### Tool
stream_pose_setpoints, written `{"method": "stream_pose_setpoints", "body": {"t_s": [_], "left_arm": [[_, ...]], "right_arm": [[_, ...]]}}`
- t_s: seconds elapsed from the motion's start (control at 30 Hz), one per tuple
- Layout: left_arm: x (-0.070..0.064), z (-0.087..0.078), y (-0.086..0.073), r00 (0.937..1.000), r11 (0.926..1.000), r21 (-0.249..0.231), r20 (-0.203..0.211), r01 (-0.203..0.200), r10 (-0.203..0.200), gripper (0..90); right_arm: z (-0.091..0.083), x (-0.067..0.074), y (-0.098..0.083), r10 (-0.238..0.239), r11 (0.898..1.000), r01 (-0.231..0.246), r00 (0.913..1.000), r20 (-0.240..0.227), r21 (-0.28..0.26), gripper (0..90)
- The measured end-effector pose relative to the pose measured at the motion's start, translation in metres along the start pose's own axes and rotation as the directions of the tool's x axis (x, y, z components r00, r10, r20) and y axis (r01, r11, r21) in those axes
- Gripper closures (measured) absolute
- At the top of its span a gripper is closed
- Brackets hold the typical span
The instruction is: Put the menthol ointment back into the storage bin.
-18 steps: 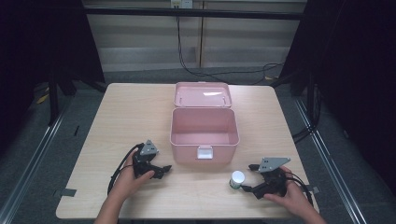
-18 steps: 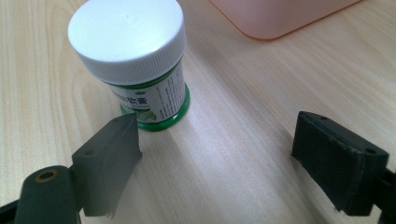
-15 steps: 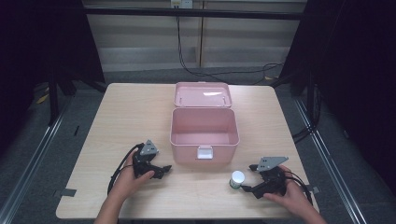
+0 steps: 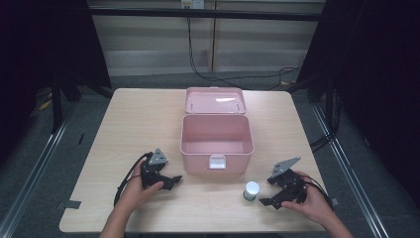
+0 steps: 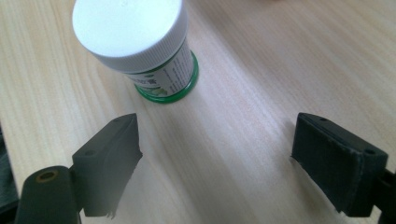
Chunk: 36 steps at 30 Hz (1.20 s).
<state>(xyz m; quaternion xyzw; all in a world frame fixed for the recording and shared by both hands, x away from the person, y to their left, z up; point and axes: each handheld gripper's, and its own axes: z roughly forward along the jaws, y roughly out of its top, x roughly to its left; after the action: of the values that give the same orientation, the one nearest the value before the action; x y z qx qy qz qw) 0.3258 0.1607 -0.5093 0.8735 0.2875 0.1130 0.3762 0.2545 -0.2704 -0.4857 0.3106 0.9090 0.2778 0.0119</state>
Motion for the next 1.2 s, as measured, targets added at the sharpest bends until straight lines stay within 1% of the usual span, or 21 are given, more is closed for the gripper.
{"method": "stream_pose_setpoints", "body": {"t_s": [0.03, 0.07, 0.13, 0.2, 0.23, 0.27, 0.3, 0.4, 0.47, 0.5, 0.53, 0.57, 0.6, 0.73, 0.77, 0.8, 0.87, 1.03, 1.07, 1.17, 1.2], "left_arm": [[0.0, 0.0, 0.0, 1.0, 1.0, 0.0, 0.0, 0.0, 0.0, 13.6], [0.0, 0.0, 0.0, 1.0, 1.0, 0.0, 0.001, 0.0, 0.0, 13.5], [0.0, 0.0, 0.0, 1.0, 1.0, 0.0, 0.001, 0.0, 0.0, 13.5], [0.0, 0.0, 0.0, 1.0, 1.0, 0.0, 0.001, 0.0, 0.0, 13.5], [0.0, 0.0, 0.0, 1.0, 1.0, 0.0, 0.0, -0.001, 0.001, 13.5], [0.0, 0.0, 0.0, 1.0, 1.0, 0.0, 0.001, 0.0, 0.0, 13.5], [0.0, 0.0, 0.0, 1.0, 1.0, 0.0, 0.001, 0.0, 0.0, 13.5], [0.0, 0.0, 0.0, 1.0, 1.0, 0.0, 0.001, 0.0, 0.0, 13.5], [0.0, 0.0, 0.0, 1.0, 1.0, 0.001, 0.0, 0.0, 0.0, 13.5], [0.0, 0.0, 0.0, 1.0, 1.0, 0.0, 0.001, 0.0, 0.0, 13.5], [0.0, 0.0, 0.0, 1.0, 1.0, 0.0, 0.001, 0.0, 0.0, 13.5], [0.0, 0.0, 0.0, 1.0, 1.0, 0.0, 0.001, 0.0, 0.0, 13.5], [0.0, 0.0, 0.0, 1.0, 1.0, 0.001, 0.001, -0.001, 0.001, 13.5], [0.0, 0.0, 0.0, 1.0, 1.0, 0.001, 0.0, 0.0, 0.0, 13.5], [0.0, 0.0, 0.0, 1.0, 1.0, 0.001, 0.0, 0.0, 0.0, 13.5], [0.0, 0.0, 0.0, 1.0, 1.0, 0.001, 0.001, 0.0, 0.0, 13.5], [0.0, 0.0, 0.0, 1.0, 1.0, 0.001, 0.0, 0.0, 0.0, 13.5], [0.0, 0.0, 0.0, 1.0, 1.0, 0.001, 0.0, 0.0, 0.0, 13.5], [0.0, 0.0, 0.0, 1.0, 1.0, 0.001, 0.0, 0.0, 0.0, 13.5], [0.0, 0.0, 0.0, 1.0, 1.0, 0.001, 0.0, 0.0, 0.0, 13.4], [0.0, 0.0, 0.0, 1.0, 1.0, 0.001, 0.001, 0.0, 0.0, 13.5]], "right_arm": [[0.0, 0.0, 0.0, 0.0, 1.0, 0.0, 1.0, 0.0, 0.0, 14.7], [-0.002, 0.0, 0.003, -0.012, 1.0, 0.012, 0.9999, -0.01, 0.022, 15.3], [-0.002, 0.001, 0.004, -0.016, 0.999, 0.017, 0.9998, -0.014, 0.033, 15.8], [-0.004, 0.003, 0.011, -0.041, 0.997, 0.043, 0.9986, -0.033, 0.068, 20.3], [-0.004, 0.003, 0.011, -0.041, 0.997, 0.043, 0.9986, -0.033, 0.068, 20.3], [-0.005, 0.005, 0.016, -0.057, 0.994, 0.06, 0.9975, -0.042, 0.087, 21.8], [-0.005, 0.007, 0.019, -0.058, 0.994, 0.062, 0.9972, -0.047, 0.094, 22.3], [-0.004, 0.01, 0.027, -0.09, 0.988, 0.097, 0.9943, -0.058, 0.124, 22.9], [-0.003, 0.011, 0.03, -0.092, 0.986, 0.1, 0.9937, -0.063, 0.13, 23.2], [-0.003, 0.013, 0.033, -0.101, 0.984, 0.11, 0.9924, -0.07, 0.138, 23.4], [-0.002, 0.016, 0.038, -0.117, 0.979, 0.127, 0.9904, -0.074, 0.158, 24.1], [-0.002, 0.016, 0.038, -0.117, 0.979, 0.127, 0.9904, -0.074, 0.158, 24.1], [-0.001, 0.017, 0.042, -0.129, 0.974, 0.142, 0.988, -0.085, 0.176, 25.0], [0.002, 0.02, 0.048, -0.138, 0.97, 0.153, 0.9862, -0.092, 0.191, 25.6], [0.002, 0.021, 0.05, -0.145, 0.967, 0.162, 0.9849, -0.095, 0.199, 26.6], [0.004, 0.023, 0.053, -0.156, 0.96, 0.172, 0.9837, -0.09, 0.221, 26.8], [0.004, 0.023, 0.054, -0.148, 0.96, 0.166, 0.9846, -0.093, 0.224, 27.6], [0.002, 0.024, 0.062, -0.159, 0.955, 0.177, 0.983, -0.091, 0.237, 32.4], [0.001, 0.024, 0.063, -0.152, 0.954, 0.17, 0.9845, -0.087, 0.246, 33.5], [0.0, 0.024, 0.065, -0.156, 0.952, 0.174, 0.9836, -0.091, 0.251, 35.1], [0.0, 0.024, 0.068, -0.155, 0.951, 0.172, 0.9842, -0.086, 0.259, 37.0]]}}
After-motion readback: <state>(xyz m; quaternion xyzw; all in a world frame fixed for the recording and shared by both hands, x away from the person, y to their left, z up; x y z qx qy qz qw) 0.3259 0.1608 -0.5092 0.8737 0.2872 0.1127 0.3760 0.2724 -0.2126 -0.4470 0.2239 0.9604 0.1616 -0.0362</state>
